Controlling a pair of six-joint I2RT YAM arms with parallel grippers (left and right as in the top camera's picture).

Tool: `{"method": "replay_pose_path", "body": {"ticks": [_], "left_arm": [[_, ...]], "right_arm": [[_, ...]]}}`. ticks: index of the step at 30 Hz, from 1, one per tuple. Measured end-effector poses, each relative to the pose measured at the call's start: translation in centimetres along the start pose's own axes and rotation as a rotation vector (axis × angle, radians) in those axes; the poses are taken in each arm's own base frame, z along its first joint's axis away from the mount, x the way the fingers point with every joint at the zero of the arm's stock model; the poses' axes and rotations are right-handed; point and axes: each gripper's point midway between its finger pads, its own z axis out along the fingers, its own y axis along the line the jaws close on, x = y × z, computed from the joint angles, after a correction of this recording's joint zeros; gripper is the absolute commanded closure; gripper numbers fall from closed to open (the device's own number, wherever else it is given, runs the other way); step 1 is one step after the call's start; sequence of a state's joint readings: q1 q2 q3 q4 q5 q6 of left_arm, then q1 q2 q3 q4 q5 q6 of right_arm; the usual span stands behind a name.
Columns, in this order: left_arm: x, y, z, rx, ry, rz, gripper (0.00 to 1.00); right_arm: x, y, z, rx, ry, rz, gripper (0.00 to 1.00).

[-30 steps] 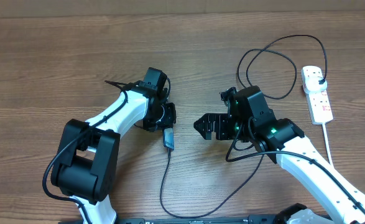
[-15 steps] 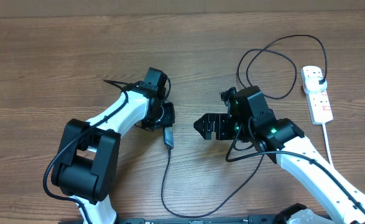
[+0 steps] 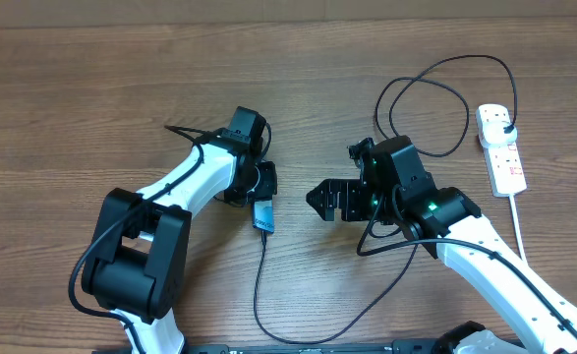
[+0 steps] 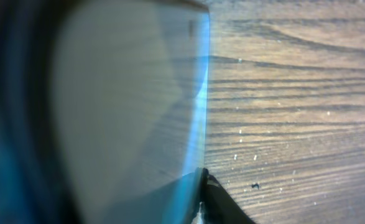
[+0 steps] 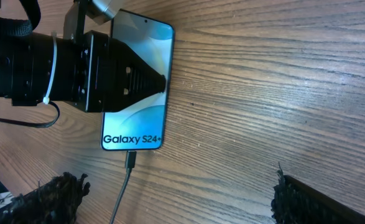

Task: Plug charger to phone and switch on socket
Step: 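Tilt the phone down and lay it flat on the table with left gripper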

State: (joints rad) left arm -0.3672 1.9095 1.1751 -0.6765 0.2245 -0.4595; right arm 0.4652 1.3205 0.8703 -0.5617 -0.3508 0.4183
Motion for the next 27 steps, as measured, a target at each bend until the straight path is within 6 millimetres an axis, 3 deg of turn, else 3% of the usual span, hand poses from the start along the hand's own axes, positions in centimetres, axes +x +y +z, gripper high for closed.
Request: {"method": "replay_pose_path", "body": {"ticks": [7, 27], "left_arm": [[-0.02, 0.39, 0.02, -0.02, -0.004, 0.001, 0.67], [-0.11, 0.47, -0.02, -0.026, -0.009, 0.001, 0.58]], "right_arm": [[-0.01, 0.0, 0.0, 0.0, 0.0, -0.001, 0.0], [0.0, 0.0, 0.0, 0.0, 0.0, -0.001, 0.0]]}}
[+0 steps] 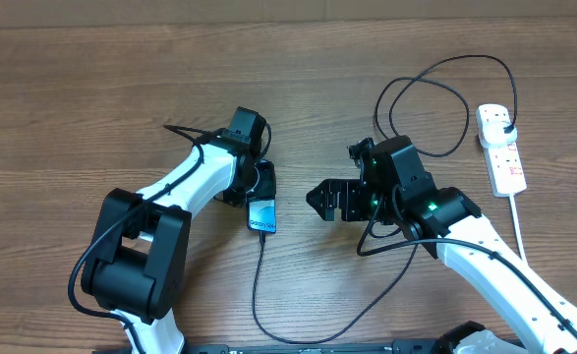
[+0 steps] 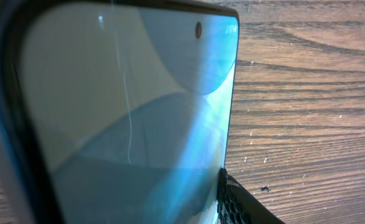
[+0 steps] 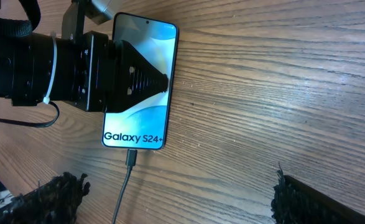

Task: Plug charger to phone and switch on socket
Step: 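Tilt the phone down and lay it flat on the table with left gripper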

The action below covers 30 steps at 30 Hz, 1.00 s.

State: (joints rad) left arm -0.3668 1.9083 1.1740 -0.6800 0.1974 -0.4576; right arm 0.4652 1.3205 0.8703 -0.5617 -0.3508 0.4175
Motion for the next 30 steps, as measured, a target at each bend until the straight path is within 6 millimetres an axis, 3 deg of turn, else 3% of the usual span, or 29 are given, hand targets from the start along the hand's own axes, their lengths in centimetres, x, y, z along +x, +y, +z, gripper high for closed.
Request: {"method": "replay_pose_path", "body": {"ticks": [6, 30], "left_arm": [[0.0, 0.0, -0.01, 0.0, 0.0, 0.001, 0.51], [0.04, 0.0, -0.09, 0.0, 0.0, 0.0, 0.48]], "right_arm": [[-0.02, 0.0, 0.0, 0.0, -0.001, 0.0, 0.0], [0.0, 0.01, 0.0, -0.001, 0.0, 0.0, 0.0]]}}
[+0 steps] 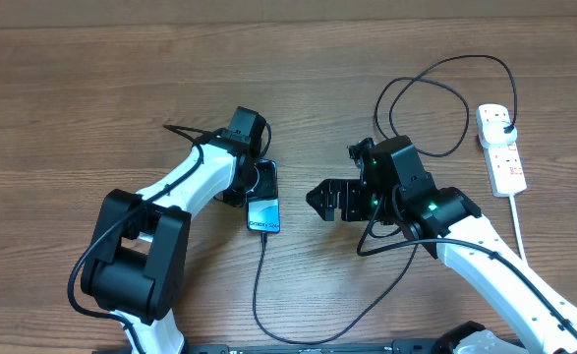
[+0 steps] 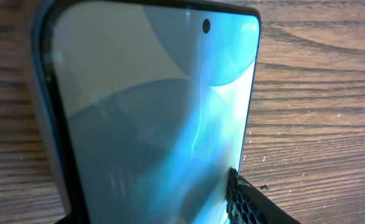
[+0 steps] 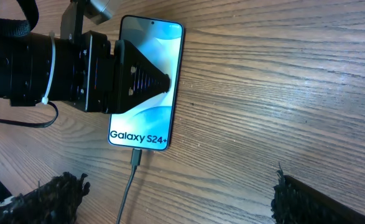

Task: Plug charger to phone and switch on socket
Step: 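Tilt the phone down and lay it flat on the table with left gripper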

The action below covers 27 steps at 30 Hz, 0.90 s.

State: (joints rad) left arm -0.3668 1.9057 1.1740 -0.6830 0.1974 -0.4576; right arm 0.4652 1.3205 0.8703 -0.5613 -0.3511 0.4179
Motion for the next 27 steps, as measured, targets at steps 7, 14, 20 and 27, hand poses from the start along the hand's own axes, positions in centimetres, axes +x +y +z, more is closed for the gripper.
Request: {"method": "replay_pose_path", "body": {"ticks": [7, 14, 20, 27], "left_arm": [[-0.02, -0.02, -0.07, 0.001, -0.001, 0.0, 0.43], [-0.02, -0.02, -0.07, 0.001, -0.001, 0.0, 0.41], [-0.02, -0.02, -0.08, 0.0, -0.001, 0.0, 0.44], [-0.05, 0.08, -0.08, -0.006, -0.003, 0.003, 0.52]], "right_arm": [[0.0, 0.0, 0.0, 0.0, 0.0, 0.0, 0.0], [0.0, -0.01, 0.0, 0.0, 0.0, 0.0, 0.0], [-0.01, 0.0, 0.0, 0.0, 0.0, 0.0, 0.0], [0.0, -0.01, 0.0, 0.0, 0.0, 0.0, 0.0]]}}
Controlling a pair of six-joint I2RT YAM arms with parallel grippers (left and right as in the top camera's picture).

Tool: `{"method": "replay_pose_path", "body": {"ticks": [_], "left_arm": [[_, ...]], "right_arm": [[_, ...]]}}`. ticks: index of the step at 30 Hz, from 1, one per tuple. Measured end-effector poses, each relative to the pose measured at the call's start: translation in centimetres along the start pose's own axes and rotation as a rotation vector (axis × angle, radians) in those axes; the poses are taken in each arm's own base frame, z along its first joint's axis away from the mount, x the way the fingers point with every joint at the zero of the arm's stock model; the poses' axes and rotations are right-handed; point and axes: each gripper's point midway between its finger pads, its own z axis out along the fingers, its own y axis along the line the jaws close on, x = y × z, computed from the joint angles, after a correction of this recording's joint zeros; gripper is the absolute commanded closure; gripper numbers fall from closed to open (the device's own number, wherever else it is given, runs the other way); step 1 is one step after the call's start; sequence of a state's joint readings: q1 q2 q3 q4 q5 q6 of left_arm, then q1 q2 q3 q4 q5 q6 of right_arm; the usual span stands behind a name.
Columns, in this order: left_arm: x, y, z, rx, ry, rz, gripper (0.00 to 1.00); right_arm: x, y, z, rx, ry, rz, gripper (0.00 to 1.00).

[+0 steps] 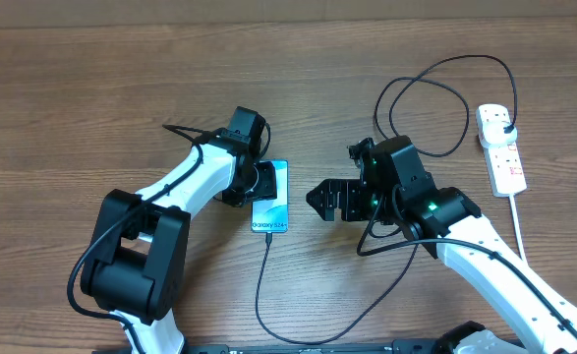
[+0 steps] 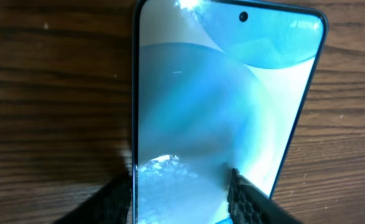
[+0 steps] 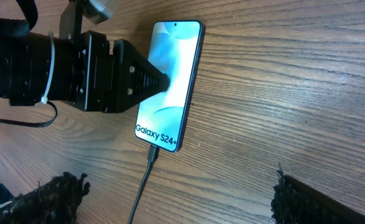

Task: Plug charger to phone and switch on socket
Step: 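Tilt the phone down and lay it flat on the table with left gripper, then open the left gripper and lift it away from the phone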

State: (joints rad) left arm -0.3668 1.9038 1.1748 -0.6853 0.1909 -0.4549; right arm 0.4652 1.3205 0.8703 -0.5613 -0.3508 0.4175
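The phone lies face up on the table with its screen lit, reading "Galaxy S24+". The black charger cable is plugged into its near end. My left gripper is open at the phone's left side: one finger beside its left edge, the other finger over the screen. My right gripper is wide open to the right of the phone, with nothing between its fingers. The white socket strip lies at the far right with a plug in it.
The black cable loops over the table from the strip's plug towards the right arm. Another stretch runs from the phone to the front edge. The strip's own white lead trails towards the front right.
The phone has gone from tilted to flat and sits a little further right. My left gripper's fingers now stand apart, one beside the phone's edge. The right arm has not moved.
At first the phone stood almost on its long edge in my left gripper, with the cable plugged in. At each later moment it leaned further face up. Now it lies flat under the opened left fingers. The right gripper stayed open in place.
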Motion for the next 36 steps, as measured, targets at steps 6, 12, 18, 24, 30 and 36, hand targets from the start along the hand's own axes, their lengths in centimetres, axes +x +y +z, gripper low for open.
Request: {"method": "replay_pose_path", "body": {"ticks": [6, 12, 18, 24, 30, 36], "left_arm": [[-0.2, 0.4, -0.1, -0.003, 0.001, -0.012, 0.47], [-1.1, 2.3, -1.9, -0.025, 0.025, -0.081, 0.32], [-6.1, 4.1, -5.8, 0.002, -0.083, -0.156, 0.0], [-7.4, 6.8, -6.8, -0.006, -0.115, -0.23, 0.0], [-7.6, 7.5, -6.9, -0.009, -0.12, -0.247, 0.0], [-7.6, 7.5, -6.9, -0.008, -0.12, -0.247, 0.0]], "right_arm": [[0.0, 0.0, 0.0, 0.0, 0.0, 0.0, 0.0], [0.0, 0.0, 0.0, 0.001, 0.0, 0.001, 0.0], [0.0, 0.0, 0.0, 0.0, 0.0, 0.0, 0.0], [0.0, 0.0, 0.0, 0.0, 0.0, 0.001, 0.0], [0.0, 0.0, 0.0, 0.0, 0.0, 0.0, 0.0], [0.0, 0.0, 0.0, 0.0, 0.0, 0.0, 0.0]]}}
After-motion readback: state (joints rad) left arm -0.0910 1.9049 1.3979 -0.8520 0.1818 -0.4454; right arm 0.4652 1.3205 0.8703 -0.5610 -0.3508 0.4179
